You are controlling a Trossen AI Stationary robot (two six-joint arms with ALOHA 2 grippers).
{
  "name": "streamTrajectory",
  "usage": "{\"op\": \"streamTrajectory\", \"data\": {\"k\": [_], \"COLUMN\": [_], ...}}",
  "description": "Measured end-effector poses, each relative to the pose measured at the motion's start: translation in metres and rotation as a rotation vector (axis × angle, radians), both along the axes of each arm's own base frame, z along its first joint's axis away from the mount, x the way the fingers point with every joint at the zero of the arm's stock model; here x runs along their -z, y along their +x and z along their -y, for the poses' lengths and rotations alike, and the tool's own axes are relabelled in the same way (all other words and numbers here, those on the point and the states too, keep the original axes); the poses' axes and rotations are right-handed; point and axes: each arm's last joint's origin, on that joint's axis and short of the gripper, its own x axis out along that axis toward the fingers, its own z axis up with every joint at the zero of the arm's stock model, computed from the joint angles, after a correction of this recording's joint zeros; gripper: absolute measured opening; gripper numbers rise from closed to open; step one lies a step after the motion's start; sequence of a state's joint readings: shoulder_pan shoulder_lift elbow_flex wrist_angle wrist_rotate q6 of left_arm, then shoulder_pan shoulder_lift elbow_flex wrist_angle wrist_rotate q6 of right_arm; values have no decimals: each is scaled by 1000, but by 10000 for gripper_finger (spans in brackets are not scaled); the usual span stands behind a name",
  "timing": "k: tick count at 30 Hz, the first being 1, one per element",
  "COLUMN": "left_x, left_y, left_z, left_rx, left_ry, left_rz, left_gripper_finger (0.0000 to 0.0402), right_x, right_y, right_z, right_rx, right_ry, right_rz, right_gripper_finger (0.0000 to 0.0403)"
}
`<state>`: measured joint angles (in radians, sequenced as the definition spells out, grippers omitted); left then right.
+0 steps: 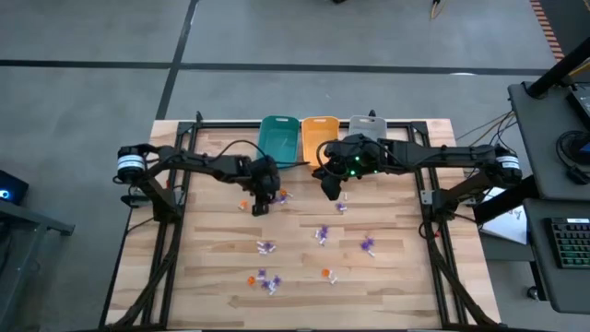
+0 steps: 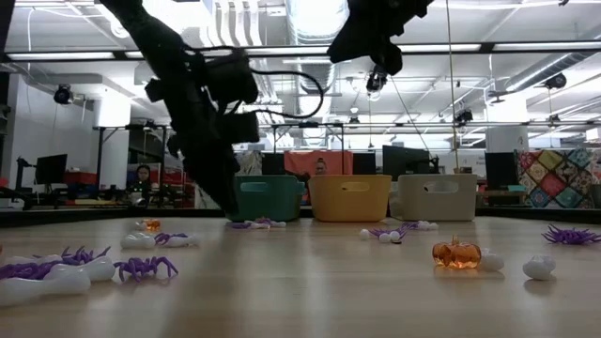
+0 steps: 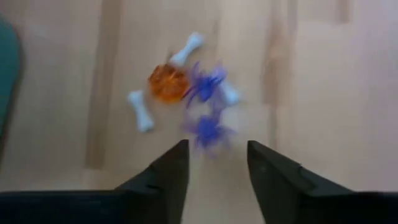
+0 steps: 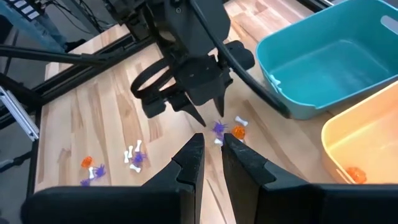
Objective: Sort Halloween decoration
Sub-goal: Put the purple spider toy into the gray bin
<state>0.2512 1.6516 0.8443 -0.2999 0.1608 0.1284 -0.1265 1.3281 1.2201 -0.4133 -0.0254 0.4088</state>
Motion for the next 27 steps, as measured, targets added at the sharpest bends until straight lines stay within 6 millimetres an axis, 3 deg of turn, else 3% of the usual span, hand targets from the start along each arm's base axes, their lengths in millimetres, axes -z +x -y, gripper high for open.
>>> {"op": "streamTrajectory", "data": {"k": [5,12,19,27], "left_x": [8,17,24,27], "left_y": [-3,-7,-12,-15], "left_z": [1,2,3,3], "left_rx": [-25,-81,-135,-145], "left_ry": [-9,-30,-55,-54], "left_rz": [43,91,127,116], "left_gripper_finger": [199,192,145,52], "right_x": [0,0,0,0], "right_y": [0,0,0,0], "right_z": [0,0,0,0], "right_rx": [-3,-3,1,3], "right_ry": [-5,-5,1,2], "right_rz": [-1,-1,0,1], "right_gripper_finger": [47,47,47,47]}}
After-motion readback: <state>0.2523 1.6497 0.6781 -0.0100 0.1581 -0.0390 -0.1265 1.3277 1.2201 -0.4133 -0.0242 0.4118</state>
